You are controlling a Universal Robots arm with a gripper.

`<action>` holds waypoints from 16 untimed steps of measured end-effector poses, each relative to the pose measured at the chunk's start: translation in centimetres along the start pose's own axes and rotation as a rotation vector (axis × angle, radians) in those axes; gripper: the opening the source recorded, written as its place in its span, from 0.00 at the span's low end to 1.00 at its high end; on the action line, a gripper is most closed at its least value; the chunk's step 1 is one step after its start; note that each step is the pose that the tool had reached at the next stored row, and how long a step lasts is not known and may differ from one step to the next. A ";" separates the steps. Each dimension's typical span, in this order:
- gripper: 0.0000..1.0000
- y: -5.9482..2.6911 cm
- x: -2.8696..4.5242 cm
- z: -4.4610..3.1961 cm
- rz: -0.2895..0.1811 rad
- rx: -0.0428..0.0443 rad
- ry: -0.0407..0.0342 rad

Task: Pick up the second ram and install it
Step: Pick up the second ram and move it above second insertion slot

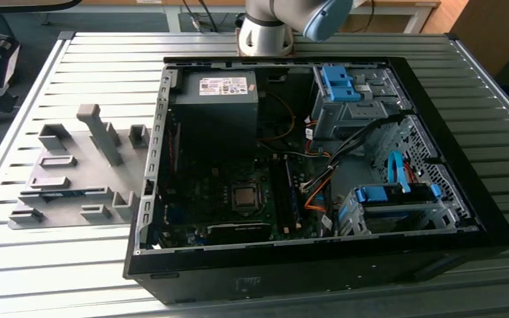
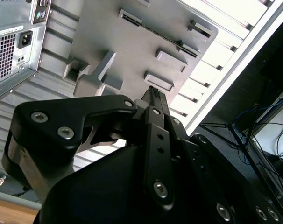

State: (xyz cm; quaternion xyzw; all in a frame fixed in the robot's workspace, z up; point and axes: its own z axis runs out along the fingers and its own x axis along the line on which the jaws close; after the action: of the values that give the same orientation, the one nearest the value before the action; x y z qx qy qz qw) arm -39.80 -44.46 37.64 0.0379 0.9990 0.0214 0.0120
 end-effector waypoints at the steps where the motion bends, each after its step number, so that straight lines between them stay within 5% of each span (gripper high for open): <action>1: 0.11 0.00 0.00 0.00 0.000 0.0000 0.0000; 5: 0.11 0.00 0.01 0.00 -0.018 -0.0004 0.0008; 16: 0.11 0.00 0.03 0.04 -0.213 -0.0045 0.0093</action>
State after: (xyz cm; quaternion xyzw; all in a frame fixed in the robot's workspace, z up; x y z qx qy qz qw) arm -39.83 -44.46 37.60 -0.0686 0.9973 0.0224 0.0097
